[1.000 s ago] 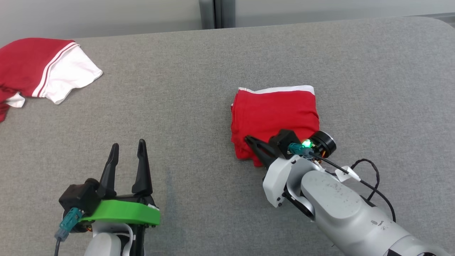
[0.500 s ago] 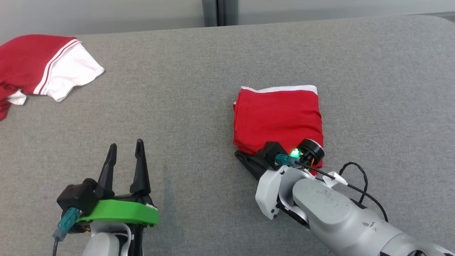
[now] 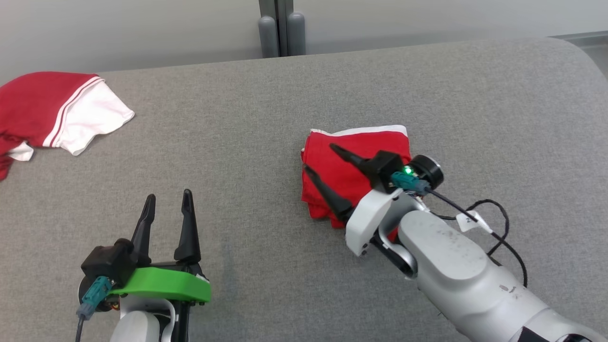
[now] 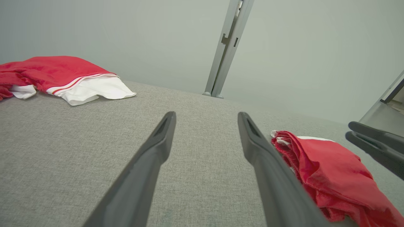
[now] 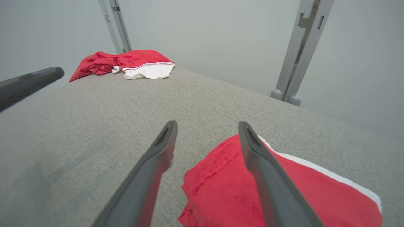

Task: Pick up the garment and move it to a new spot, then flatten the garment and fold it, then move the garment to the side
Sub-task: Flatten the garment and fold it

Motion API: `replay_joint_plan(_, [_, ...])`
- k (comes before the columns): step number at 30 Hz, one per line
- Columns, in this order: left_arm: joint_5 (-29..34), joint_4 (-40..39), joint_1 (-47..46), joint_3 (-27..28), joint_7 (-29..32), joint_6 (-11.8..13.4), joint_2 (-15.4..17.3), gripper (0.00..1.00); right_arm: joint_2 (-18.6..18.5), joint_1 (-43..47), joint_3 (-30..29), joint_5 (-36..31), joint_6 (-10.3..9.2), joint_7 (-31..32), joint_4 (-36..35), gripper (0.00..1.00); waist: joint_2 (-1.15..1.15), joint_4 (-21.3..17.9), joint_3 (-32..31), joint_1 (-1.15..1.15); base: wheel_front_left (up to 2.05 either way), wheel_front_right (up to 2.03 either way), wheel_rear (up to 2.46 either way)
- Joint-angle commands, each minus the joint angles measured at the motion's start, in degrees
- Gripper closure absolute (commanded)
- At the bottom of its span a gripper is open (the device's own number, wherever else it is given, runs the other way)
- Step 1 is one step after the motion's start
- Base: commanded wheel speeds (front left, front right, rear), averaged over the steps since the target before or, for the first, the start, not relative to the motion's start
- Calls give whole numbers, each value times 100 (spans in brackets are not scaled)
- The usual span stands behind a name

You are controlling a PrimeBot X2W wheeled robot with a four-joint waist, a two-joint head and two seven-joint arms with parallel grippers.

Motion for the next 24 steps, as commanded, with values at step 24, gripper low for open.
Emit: replay_joint_plan(24, [-228, -36, 823, -65, -4, 153, 18, 0, 9, 3213, -4215, -1424, -6, -27, -2222, 0, 0, -202, -533, 0, 0, 0, 0])
